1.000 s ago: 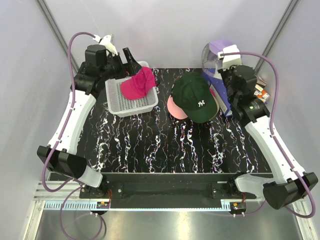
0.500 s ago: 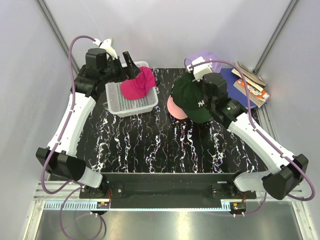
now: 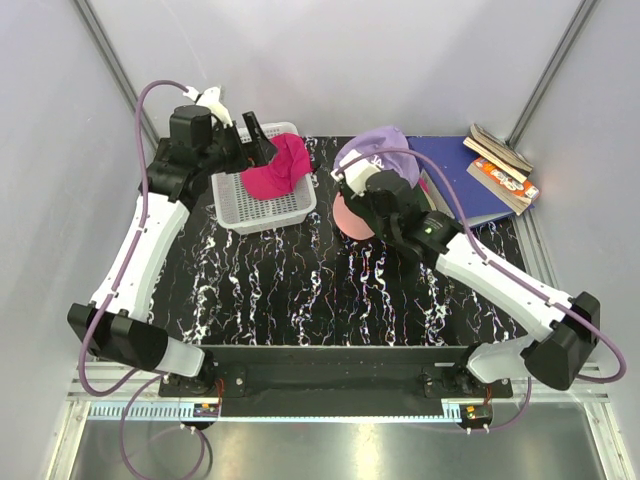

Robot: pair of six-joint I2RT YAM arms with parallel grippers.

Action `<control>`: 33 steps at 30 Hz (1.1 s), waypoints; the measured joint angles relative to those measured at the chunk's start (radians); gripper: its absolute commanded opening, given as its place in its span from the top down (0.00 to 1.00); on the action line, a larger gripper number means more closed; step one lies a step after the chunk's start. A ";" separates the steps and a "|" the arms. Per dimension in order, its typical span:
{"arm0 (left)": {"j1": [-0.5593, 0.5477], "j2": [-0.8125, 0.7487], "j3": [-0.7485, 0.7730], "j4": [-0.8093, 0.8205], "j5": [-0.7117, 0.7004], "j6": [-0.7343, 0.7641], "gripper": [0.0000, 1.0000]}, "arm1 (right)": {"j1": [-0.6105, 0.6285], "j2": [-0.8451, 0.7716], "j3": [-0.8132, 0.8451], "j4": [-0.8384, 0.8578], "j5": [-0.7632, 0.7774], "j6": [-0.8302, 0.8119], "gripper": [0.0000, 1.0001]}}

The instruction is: Stack the hats

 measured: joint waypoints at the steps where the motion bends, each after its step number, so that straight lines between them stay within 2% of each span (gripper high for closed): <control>1: 0.001 -0.004 -0.006 0.000 -0.001 0.000 0.02 | 0.004 0.006 0.000 -0.007 0.000 0.000 1.00; 13: 0.007 -0.050 -0.064 0.005 -0.011 0.000 0.02 | 0.013 0.104 0.003 -0.104 -0.027 -0.029 1.00; 26: 0.026 -0.052 -0.090 0.007 -0.011 0.000 0.01 | 0.018 0.156 0.007 -0.114 -0.023 -0.027 1.00; 28: 0.027 -0.052 -0.090 0.007 -0.011 0.000 0.01 | 0.018 0.167 0.009 -0.109 -0.022 -0.023 0.86; 30: 0.027 -0.052 -0.091 0.009 -0.010 0.000 0.01 | 0.018 0.183 0.017 -0.109 -0.022 -0.013 0.65; 33: 0.027 -0.051 -0.095 0.019 -0.006 0.000 0.01 | 0.019 0.201 0.021 -0.128 -0.059 0.014 0.48</control>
